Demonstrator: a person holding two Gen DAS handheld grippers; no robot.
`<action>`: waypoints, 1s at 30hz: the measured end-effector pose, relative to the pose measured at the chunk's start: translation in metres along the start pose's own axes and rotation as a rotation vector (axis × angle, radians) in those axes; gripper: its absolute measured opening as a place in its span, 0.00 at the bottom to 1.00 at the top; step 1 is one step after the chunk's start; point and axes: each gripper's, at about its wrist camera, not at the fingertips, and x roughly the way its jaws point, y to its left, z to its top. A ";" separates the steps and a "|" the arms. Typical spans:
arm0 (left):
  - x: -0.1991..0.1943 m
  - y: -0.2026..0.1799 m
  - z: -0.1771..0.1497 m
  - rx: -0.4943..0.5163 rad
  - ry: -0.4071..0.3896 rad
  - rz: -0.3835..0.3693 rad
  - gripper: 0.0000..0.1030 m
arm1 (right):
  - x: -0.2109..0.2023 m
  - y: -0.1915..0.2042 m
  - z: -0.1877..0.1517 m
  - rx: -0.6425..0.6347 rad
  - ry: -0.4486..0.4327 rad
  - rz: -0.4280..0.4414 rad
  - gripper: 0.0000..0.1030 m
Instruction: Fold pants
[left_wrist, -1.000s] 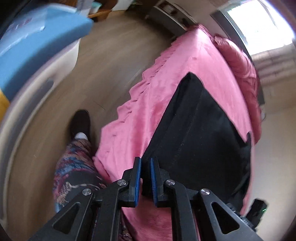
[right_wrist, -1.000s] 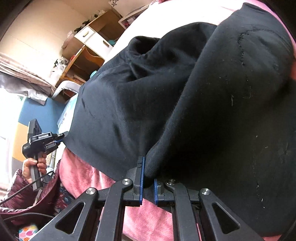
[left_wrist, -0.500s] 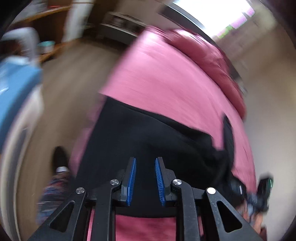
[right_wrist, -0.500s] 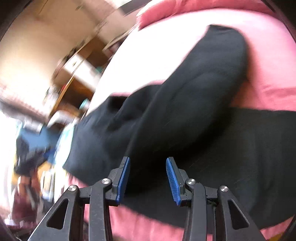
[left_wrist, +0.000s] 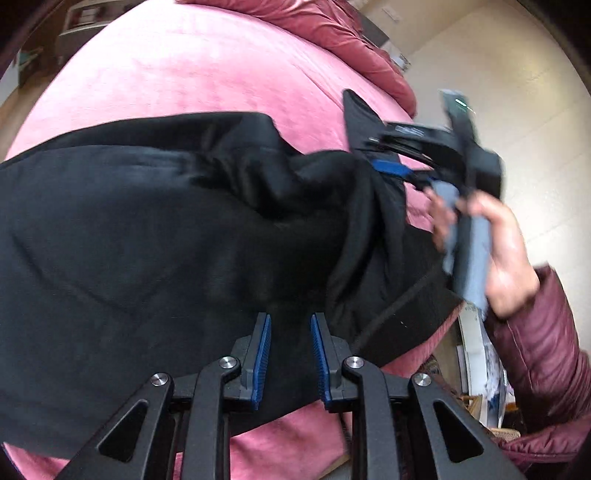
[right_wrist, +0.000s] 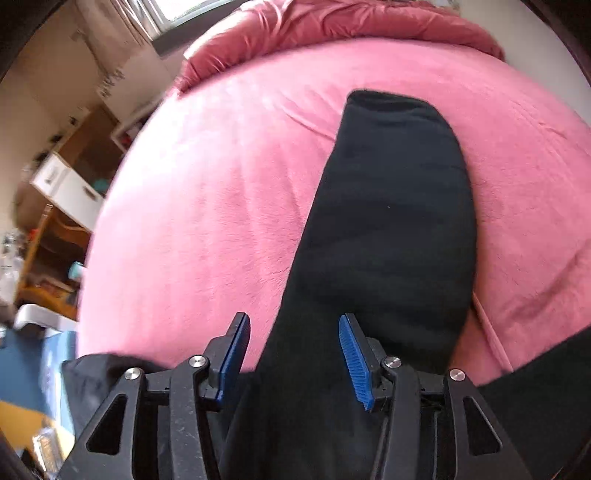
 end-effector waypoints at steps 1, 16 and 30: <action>0.001 0.000 -0.002 0.002 0.005 0.003 0.22 | 0.005 -0.001 0.002 -0.010 0.010 -0.027 0.50; 0.006 -0.015 0.008 0.036 -0.019 -0.018 0.22 | -0.066 -0.062 -0.024 0.087 -0.136 0.071 0.06; 0.049 -0.046 0.006 0.128 0.090 0.006 0.23 | -0.111 -0.203 -0.155 0.384 -0.091 0.066 0.08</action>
